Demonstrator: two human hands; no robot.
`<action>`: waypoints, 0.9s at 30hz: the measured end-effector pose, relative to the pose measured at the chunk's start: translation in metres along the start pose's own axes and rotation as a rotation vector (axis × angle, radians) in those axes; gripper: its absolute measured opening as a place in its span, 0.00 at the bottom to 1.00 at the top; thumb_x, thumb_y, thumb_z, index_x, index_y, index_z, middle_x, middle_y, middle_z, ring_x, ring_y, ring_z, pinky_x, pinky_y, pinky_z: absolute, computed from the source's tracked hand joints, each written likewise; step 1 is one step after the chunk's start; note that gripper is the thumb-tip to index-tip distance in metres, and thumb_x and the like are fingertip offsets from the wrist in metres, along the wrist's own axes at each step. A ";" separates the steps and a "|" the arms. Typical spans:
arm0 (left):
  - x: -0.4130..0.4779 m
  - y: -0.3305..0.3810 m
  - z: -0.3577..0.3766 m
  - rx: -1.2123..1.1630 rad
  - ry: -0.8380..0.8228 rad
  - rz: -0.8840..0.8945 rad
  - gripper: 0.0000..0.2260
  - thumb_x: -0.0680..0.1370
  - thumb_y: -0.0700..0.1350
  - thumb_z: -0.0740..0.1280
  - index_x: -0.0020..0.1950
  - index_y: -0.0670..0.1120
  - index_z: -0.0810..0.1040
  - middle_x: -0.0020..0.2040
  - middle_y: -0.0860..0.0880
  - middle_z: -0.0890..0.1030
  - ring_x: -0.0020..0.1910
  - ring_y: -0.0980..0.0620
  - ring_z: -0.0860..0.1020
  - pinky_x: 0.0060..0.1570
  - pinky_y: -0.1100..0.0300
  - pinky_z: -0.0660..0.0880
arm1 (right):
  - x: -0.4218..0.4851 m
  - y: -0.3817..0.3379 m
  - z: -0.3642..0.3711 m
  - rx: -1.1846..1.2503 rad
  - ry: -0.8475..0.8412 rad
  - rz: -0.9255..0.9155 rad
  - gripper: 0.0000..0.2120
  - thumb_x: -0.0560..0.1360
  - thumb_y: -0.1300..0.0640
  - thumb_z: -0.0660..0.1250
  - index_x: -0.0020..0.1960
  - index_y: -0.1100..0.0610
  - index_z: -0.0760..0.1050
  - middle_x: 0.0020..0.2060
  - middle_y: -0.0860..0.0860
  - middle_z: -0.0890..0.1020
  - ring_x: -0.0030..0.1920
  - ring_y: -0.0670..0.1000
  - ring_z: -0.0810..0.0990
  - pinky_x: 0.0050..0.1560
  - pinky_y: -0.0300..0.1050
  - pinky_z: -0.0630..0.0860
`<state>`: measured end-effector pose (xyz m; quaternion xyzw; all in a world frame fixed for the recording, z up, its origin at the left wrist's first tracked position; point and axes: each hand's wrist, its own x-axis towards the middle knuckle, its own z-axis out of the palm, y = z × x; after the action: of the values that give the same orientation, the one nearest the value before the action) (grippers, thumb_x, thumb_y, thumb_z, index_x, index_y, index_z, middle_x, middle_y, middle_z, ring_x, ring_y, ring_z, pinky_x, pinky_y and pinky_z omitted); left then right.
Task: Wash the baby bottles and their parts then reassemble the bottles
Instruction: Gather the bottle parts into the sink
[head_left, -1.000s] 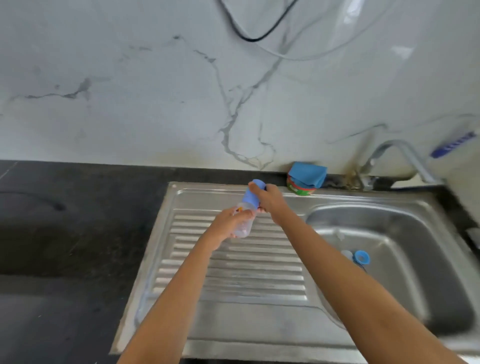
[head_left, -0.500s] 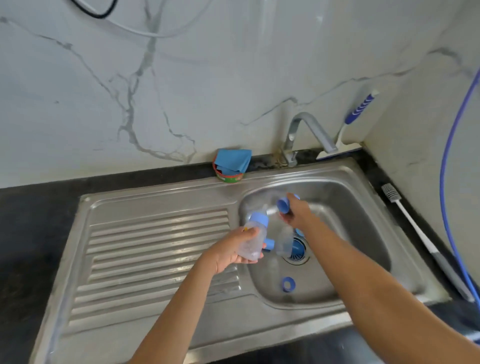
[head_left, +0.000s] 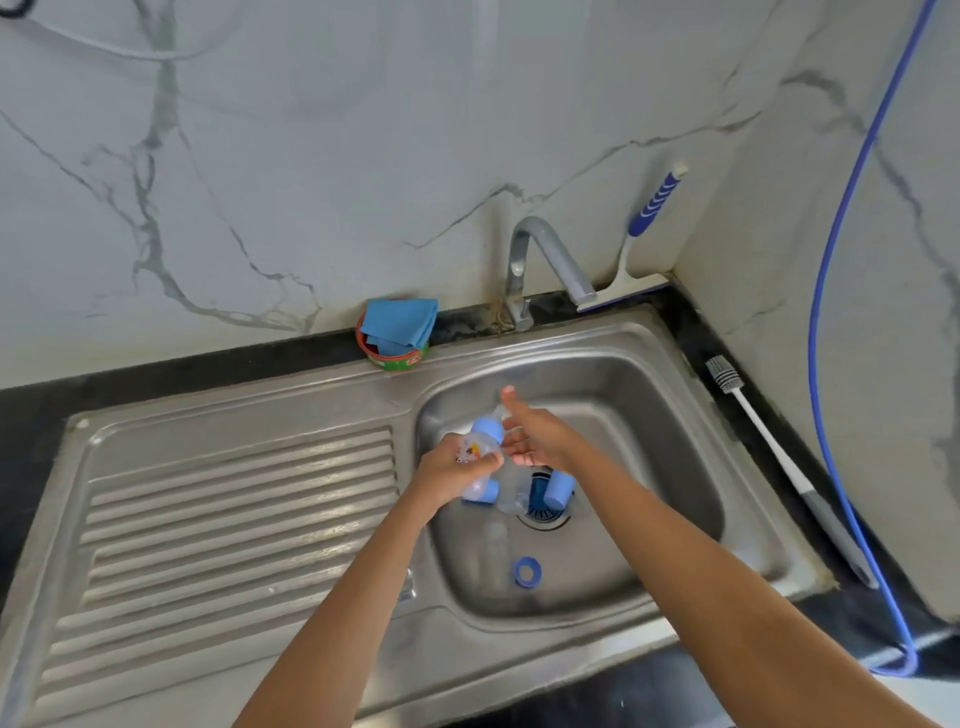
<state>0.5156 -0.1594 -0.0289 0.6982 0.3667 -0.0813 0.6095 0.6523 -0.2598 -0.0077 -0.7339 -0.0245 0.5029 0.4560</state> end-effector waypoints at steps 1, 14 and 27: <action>0.000 0.004 0.003 0.002 0.013 0.012 0.24 0.67 0.61 0.75 0.58 0.52 0.76 0.53 0.52 0.80 0.50 0.55 0.80 0.52 0.58 0.78 | -0.001 -0.005 0.001 -0.081 -0.014 -0.037 0.28 0.72 0.31 0.60 0.45 0.58 0.73 0.33 0.53 0.75 0.33 0.49 0.74 0.37 0.39 0.74; -0.001 0.034 0.008 -0.845 -0.435 -0.115 0.32 0.67 0.61 0.73 0.59 0.37 0.78 0.42 0.40 0.80 0.34 0.50 0.80 0.33 0.59 0.79 | 0.004 -0.008 -0.015 0.268 -0.270 -0.370 0.09 0.77 0.54 0.65 0.46 0.59 0.79 0.33 0.54 0.75 0.30 0.48 0.70 0.33 0.39 0.70; 0.008 0.044 0.016 -0.404 -0.245 -0.096 0.16 0.78 0.55 0.64 0.62 0.49 0.74 0.57 0.44 0.79 0.48 0.45 0.82 0.45 0.57 0.80 | 0.021 -0.017 -0.054 -0.084 -0.302 -0.211 0.13 0.75 0.49 0.69 0.49 0.58 0.72 0.41 0.51 0.79 0.41 0.46 0.77 0.43 0.38 0.76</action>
<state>0.5538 -0.1701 -0.0027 0.5285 0.3320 -0.1191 0.7722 0.7107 -0.2742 -0.0061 -0.6618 -0.1906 0.5552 0.4662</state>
